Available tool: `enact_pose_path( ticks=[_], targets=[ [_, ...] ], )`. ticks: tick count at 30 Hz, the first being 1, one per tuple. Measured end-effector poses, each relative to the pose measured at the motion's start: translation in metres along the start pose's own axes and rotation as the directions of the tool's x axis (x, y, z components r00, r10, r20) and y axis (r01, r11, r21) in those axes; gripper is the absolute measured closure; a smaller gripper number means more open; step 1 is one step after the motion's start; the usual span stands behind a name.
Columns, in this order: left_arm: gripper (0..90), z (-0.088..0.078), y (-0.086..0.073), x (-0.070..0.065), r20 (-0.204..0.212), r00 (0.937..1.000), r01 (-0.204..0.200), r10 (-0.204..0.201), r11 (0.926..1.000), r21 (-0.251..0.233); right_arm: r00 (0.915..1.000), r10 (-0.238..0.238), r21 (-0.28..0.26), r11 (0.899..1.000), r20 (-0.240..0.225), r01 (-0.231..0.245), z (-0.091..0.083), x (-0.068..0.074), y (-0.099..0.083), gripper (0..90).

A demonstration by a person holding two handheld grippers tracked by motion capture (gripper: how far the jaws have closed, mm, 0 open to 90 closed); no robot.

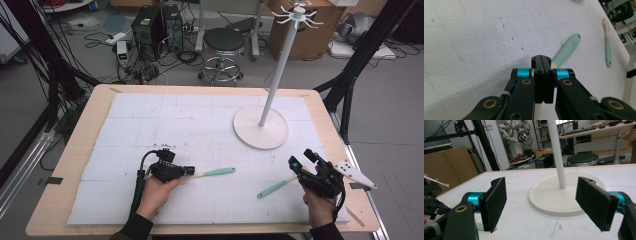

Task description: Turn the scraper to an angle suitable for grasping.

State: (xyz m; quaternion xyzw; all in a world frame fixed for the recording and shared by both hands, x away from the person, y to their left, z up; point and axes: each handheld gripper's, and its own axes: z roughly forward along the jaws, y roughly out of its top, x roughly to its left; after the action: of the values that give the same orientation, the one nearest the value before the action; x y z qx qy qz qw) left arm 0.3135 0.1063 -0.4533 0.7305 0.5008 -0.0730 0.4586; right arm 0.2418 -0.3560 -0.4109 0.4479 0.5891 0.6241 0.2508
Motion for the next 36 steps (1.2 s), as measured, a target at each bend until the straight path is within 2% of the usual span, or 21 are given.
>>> enact_pose_path(
  ticks=[2,5,11,16,17,20,27,32,36],
  targets=[
    [89.8,-0.014,0.003,0.004,-0.024,0.9996,-0.016,0.015,0.9993,-0.034,1.0000,0.005,-0.004,1.000,-0.003,-0.005,-0.001,0.000,0.001,24.0],
    [89.8,-0.030,0.003,0.016,-0.025,0.9992,0.029,-0.031,0.9969,-0.073,1.0000,0.006,-0.005,1.000,-0.002,-0.006,-0.001,-0.001,0.001,24.0],
    [89.8,-0.043,-0.007,0.034,-0.033,0.9975,0.060,-0.062,0.9965,-0.058,1.0000,0.001,-0.006,1.000,-0.004,-0.001,-0.001,0.000,0.001,24.0],
    [89.8,-0.048,-0.012,0.046,-0.069,0.9934,0.088,-0.091,0.9948,-0.051,1.0000,-0.001,-0.004,1.000,-0.005,0.001,0.000,0.002,0.001,24.0],
    [89.8,-0.047,-0.012,0.047,-0.074,0.9935,0.082,-0.086,0.9955,-0.047,1.0000,-0.004,-0.003,1.000,-0.003,0.004,0.000,0.003,0.001,24.0],
    [89.8,-0.045,-0.011,0.047,-0.069,0.9936,0.086,-0.089,0.9954,-0.042,1.0000,-0.006,-0.002,1.000,-0.007,0.006,0.001,0.004,0.000,24.0],
    [89.8,-0.043,-0.017,0.037,-0.058,0.9967,0.057,-0.058,0.9983,-0.009,1.0000,-0.003,-0.008,1.000,-0.005,0.003,-0.001,0.002,0.001,24.0],
    [89.8,-0.045,-0.026,0.033,-0.042,0.9970,0.064,-0.065,0.9979,-0.013,1.0000,-0.003,-0.013,1.000,-0.006,0.003,-0.001,0.002,0.002,24.0],
    [89.8,-0.044,-0.030,0.026,-0.049,0.9977,0.046,-0.046,0.9989,-0.006,1.0000,-0.001,-0.009,1.000,-0.007,0.001,-0.001,0.002,0.002,24.0]
  ],
)
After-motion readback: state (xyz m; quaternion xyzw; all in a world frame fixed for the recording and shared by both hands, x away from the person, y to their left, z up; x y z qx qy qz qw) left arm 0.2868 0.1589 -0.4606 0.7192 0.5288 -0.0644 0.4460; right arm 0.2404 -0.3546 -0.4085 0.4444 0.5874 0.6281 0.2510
